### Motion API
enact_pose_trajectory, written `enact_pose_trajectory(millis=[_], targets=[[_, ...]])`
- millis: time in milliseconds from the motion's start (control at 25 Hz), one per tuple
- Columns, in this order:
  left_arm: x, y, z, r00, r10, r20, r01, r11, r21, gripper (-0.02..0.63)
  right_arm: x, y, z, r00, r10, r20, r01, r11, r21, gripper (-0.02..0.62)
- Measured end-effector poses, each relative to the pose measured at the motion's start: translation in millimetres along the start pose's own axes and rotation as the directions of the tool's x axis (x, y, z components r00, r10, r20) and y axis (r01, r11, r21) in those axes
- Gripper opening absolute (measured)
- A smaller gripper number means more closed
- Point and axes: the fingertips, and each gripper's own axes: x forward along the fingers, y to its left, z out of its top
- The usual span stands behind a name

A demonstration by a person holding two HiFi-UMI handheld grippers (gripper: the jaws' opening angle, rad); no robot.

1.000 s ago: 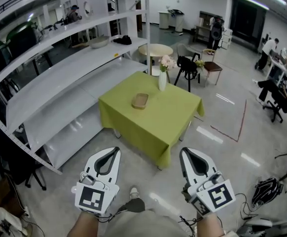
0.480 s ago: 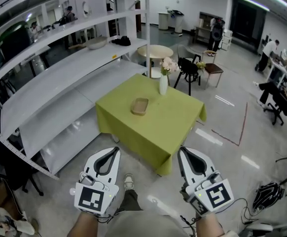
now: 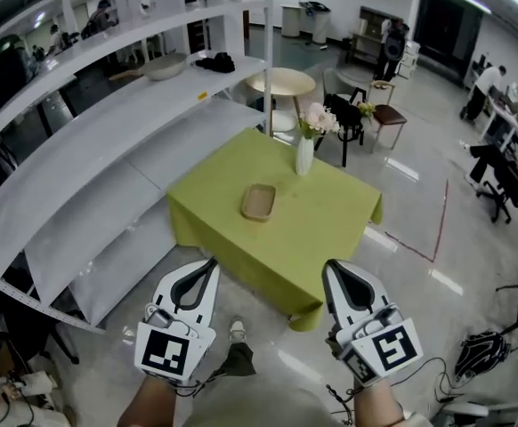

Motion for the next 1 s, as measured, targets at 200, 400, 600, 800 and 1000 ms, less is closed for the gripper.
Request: enact_pose_trajectory(millis=[200, 400, 600, 800, 1000], targets=[[49.8, 65.1, -9.4, 0.999, -0.038, -0.009, 0.038, 0.999, -0.013, 0.006, 78.1, -13.1, 3.3, 0.999, -0.031, -0.028, 0.031, 0.999, -0.007, 0.006], [98.3, 126.5, -26.5, 0.995, -0.089, -0.041, 0.089, 0.996, -0.018, 0.006, 152.6, -23.2, 12.0, 0.997, -0.060, -0.053, 0.058, 0.997, -0.043, 0.006], [138.2, 163.7, -29.9, 0.992, -0.123, -0.017, 0.123, 0.992, -0.024, 0.006, 205.5, -32.5, 23.6, 0.995, -0.090, -0.037, 0.090, 0.996, -0.018, 0.005], [162.6, 197.7, -42.1, 0.988, -0.154, -0.013, 0.153, 0.987, -0.058, 0.006, 247.5, -41.8, 16.0, 0.991, -0.116, -0.072, 0.113, 0.993, -0.041, 0.005], [188.6, 210.2, -55.4, 0.985, -0.172, -0.023, 0.169, 0.983, -0.072, 0.006, 271.4, -65.6, 10.3, 0.986, -0.145, -0.084, 0.142, 0.989, -0.038, 0.006]])
